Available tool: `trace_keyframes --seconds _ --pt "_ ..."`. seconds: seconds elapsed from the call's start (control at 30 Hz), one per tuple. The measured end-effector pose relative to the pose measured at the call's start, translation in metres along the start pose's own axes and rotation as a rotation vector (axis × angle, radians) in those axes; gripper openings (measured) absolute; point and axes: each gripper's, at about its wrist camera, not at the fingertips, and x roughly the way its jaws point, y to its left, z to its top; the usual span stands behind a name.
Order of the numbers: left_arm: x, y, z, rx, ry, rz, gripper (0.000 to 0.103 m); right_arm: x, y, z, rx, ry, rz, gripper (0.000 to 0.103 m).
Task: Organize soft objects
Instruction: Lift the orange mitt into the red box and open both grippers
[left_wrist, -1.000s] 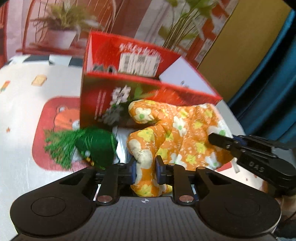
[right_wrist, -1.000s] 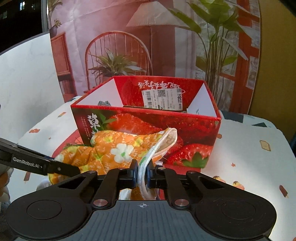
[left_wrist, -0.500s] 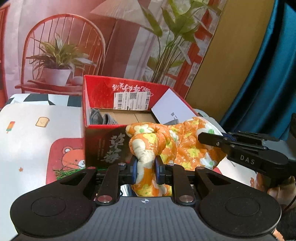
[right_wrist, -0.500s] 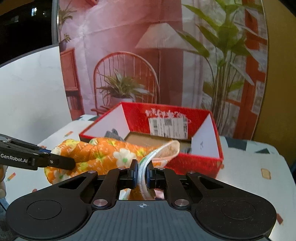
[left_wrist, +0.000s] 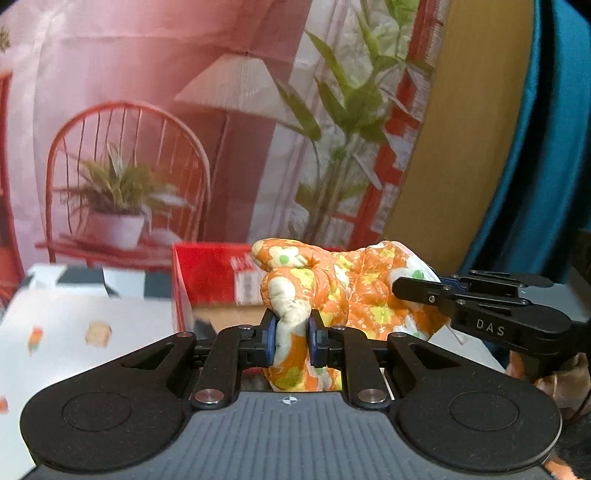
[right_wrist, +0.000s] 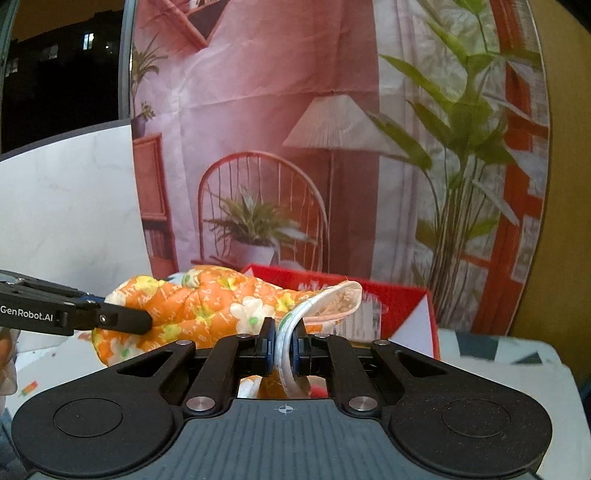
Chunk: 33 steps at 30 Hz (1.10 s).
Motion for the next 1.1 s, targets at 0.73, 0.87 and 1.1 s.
trace_keyframes --seconds 0.73,0.87,1.1 --pt "0.194 0.034 0.032 0.105 0.352 0.160 0.018 0.205 -0.067 0.005 -0.041 0.371 -0.150 0.008" --pt "0.201 0.035 0.025 0.117 0.390 0.158 0.018 0.217 -0.071 -0.003 -0.014 0.428 -0.147 0.009" --pt "0.209 0.036 0.020 0.122 0.446 0.148 0.025 0.229 -0.075 -0.009 0.010 0.503 -0.156 0.010"
